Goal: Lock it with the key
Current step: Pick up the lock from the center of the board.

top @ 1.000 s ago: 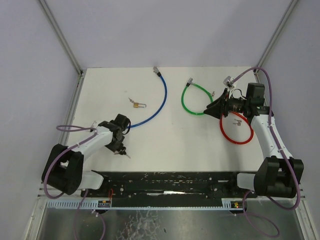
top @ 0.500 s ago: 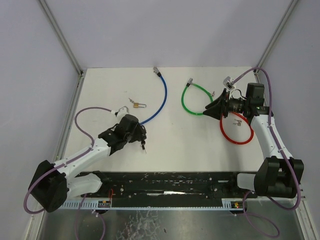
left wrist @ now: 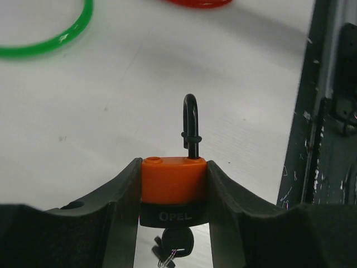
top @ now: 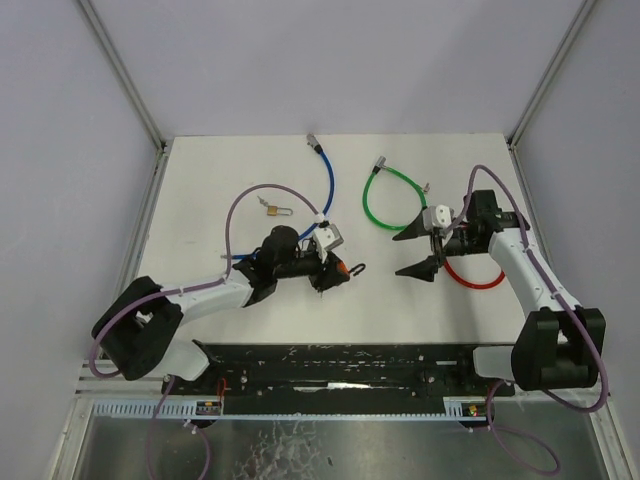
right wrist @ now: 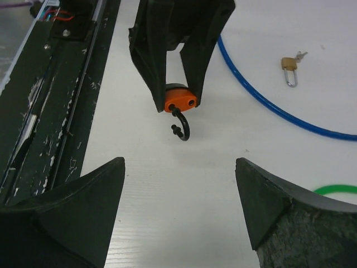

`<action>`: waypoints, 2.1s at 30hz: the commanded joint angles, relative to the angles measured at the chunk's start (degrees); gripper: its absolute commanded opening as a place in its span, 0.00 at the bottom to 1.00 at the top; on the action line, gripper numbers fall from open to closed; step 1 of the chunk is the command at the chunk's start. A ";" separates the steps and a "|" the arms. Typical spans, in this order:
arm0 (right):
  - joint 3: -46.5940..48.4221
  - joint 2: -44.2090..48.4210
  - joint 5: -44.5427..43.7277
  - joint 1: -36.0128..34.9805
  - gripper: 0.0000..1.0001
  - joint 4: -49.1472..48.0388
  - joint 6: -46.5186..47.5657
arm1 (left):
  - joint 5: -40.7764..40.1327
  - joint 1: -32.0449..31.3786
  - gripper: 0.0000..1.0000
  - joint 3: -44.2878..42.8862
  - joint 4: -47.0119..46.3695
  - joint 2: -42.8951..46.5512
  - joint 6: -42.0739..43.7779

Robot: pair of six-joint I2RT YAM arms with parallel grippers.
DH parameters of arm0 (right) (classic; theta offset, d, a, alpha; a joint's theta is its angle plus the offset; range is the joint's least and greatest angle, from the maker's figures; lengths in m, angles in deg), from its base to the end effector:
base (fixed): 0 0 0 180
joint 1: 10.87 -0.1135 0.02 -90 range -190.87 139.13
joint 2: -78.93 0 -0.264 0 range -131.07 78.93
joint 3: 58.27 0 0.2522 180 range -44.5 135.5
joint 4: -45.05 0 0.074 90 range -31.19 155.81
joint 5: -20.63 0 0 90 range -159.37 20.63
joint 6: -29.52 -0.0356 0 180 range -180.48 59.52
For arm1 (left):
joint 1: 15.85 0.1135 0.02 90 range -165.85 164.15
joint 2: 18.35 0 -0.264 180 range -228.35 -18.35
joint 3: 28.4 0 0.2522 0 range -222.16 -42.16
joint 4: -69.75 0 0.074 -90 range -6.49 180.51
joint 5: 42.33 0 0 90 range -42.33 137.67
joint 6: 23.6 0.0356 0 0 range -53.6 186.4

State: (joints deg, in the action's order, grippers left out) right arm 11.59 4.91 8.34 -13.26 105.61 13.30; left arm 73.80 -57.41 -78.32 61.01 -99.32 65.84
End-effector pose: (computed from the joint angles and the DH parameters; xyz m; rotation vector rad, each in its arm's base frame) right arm 0.2320 0.0445 0.2752 -1.3975 1.2440 0.9637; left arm 0.2086 -0.2059 0.2039 0.9972 1.7736 -0.9199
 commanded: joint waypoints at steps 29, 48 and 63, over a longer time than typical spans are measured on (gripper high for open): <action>1.78 -5.66 -9.17 -15.68 0.27 4.99 13.64 | 11.04 -5.11 0.00 2.53 -25.40 -2.54 12.00; 6.93 -4.47 -6.99 -16.27 0.00 7.10 3.63 | -2.83 -2.98 0.95 3.76 -23.13 2.29 4.41; 8.90 -4.86 -8.28 -16.40 0.00 -1.17 -19.50 | 17.17 5.18 0.98 3.70 -17.76 9.30 -4.23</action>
State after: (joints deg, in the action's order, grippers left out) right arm 17.38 -0.78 -2.53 -28.96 106.49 0.60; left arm 79.81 -52.53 -70.84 39.55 -88.35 63.46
